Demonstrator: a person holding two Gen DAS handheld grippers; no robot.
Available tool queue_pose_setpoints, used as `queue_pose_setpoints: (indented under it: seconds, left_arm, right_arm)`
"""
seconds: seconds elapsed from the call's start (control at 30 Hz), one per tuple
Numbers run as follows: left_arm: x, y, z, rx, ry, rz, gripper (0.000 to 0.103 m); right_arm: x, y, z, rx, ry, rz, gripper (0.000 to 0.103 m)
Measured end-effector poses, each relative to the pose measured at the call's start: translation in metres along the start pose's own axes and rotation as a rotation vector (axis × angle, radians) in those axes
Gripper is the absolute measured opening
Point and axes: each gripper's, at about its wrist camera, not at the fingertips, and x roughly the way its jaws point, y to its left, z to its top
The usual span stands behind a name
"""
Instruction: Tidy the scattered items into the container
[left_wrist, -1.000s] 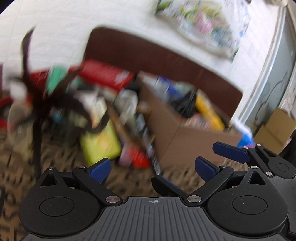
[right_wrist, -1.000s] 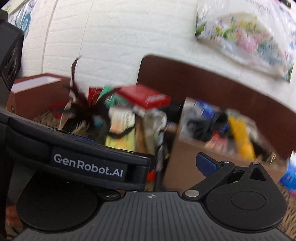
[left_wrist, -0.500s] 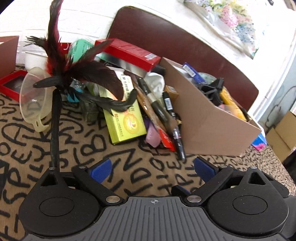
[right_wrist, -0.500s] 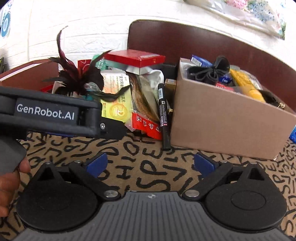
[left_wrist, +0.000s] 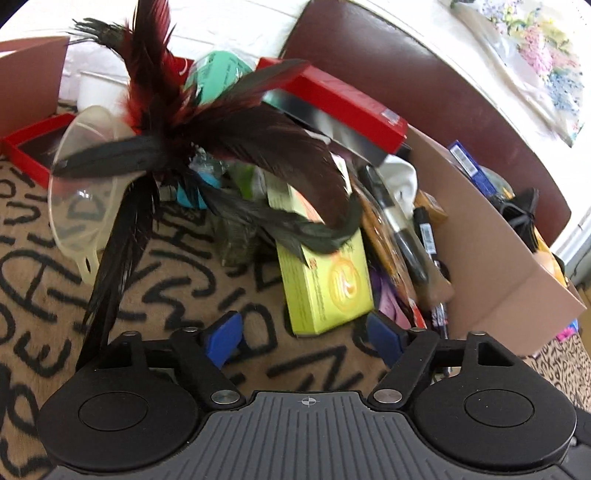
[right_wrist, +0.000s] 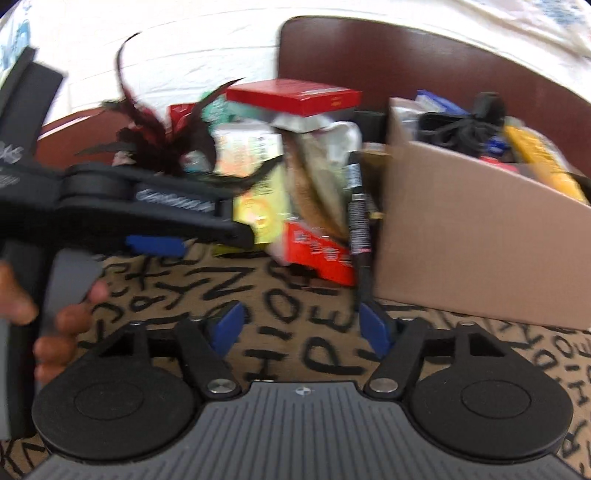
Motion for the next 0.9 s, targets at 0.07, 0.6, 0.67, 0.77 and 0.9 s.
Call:
queue_pose_setpoints:
  seconds: [0.07,0.6,0.67,0.77,0.9]
  left_arm:
    - [0.004,0.002,0.006,-0.002,0.005,-0.006,0.079]
    - [-0.007,0.002,0.015,0.024,0.061,-0.107,0.022]
    - [-0.019,0.006,0.007,0.012,0.083,-0.131,0.016]
    - [-0.037,0.013,-0.006,0.009,0.1,-0.139,0.016]
    - [-0.062,0.025,-0.026,-0.008,0.128,-0.157,0.016]
  right_arm:
    - [0.005,0.005,0.001,-0.005,0.01,0.028,0.064]
    - [0.004,0.011,-0.001,0.012,0.025,0.042,0.066]
    - [0.0,0.013,-0.002,0.015,0.02,0.058,0.066]
    - [-0.005,0.021,-0.006,0.002,0.016,0.076,0.068]
    - [-0.015,0.033,-0.013,-0.033,0.012,0.108,0.074]
